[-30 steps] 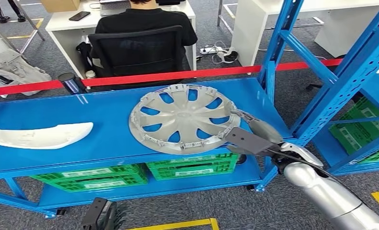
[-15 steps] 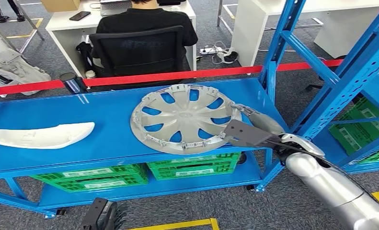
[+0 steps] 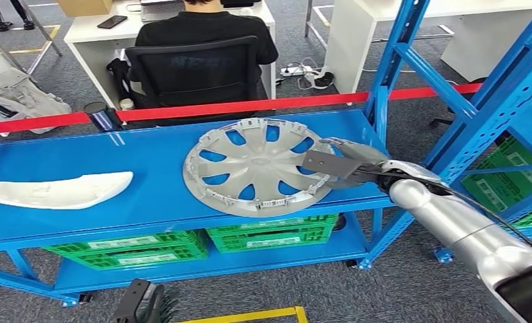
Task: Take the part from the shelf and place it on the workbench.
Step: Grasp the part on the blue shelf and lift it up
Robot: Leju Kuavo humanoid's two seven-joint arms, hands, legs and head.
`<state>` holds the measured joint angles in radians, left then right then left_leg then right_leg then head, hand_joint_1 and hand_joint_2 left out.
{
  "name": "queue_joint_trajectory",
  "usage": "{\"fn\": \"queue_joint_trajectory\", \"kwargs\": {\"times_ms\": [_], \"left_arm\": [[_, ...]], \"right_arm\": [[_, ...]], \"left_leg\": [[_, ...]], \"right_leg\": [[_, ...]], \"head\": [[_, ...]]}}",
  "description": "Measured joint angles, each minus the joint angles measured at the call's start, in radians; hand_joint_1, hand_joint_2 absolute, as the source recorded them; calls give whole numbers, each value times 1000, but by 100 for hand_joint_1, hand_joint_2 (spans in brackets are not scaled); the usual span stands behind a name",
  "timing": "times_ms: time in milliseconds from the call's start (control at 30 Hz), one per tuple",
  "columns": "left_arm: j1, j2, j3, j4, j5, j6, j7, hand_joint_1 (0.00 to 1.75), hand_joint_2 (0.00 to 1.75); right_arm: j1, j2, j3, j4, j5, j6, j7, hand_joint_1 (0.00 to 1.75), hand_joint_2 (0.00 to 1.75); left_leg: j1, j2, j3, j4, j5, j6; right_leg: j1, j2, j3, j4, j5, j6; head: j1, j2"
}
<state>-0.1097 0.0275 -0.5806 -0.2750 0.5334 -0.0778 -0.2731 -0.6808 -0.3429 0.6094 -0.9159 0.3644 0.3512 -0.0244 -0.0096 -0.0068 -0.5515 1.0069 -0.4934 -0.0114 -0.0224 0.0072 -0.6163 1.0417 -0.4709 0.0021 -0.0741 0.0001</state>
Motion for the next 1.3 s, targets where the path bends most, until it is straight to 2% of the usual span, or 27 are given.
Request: {"fn": "queue_joint_trajectory", "kwargs": {"times_ms": [200, 333, 467, 700, 933, 1300], "left_arm": [[0, 0, 0, 0, 17, 0, 0, 0, 0], [0, -1, -2, 0, 19, 0, -6, 0, 0], [1, -1, -7, 0, 19, 1, -12, 0, 0], [1, -1, -11, 0, 19, 6, -16, 0, 0], [3, -1, -14, 2, 23, 6, -28, 0, 0], [4, -2, -15, 2, 24, 6, -29, 0, 0]], "right_arm": [[-92, 56, 100, 122, -44, 62, -43, 0, 175], [-105, 83, 139, 146, -68, 61, -66, 0, 175], [-98, 87, 170, 115, -100, 43, -82, 0, 175], [-63, 71, 200, -25, -121, 24, -80, 0, 175], [-28, 22, 205, -172, -144, 11, -44, 0, 175], [21, -14, 204, -183, -139, -4, -31, 0, 175]], "left_leg": [[0, 0, 0, 0, 0, 0], [0, 0, 0, 0, 0, 0], [0, 0, 0, 0, 0, 0], [0, 0, 1, 0, 0, 0], [0, 0, 1, 0, 0, 0], [0, 0, 0, 0, 0, 0]], "right_leg": [[0, 0, 0, 0, 0, 0], [1, 0, 0, 0, 0, 0], [0, 0, 0, 0, 0, 0], [0, 0, 0, -1, 0, 0], [0, 0, 0, -1, 0, 0], [0, 0, 0, -1, 0, 0]], "head": [[0, 0], [0, 0], [0, 0], [0, 0], [0, 0], [0, 0]]}}
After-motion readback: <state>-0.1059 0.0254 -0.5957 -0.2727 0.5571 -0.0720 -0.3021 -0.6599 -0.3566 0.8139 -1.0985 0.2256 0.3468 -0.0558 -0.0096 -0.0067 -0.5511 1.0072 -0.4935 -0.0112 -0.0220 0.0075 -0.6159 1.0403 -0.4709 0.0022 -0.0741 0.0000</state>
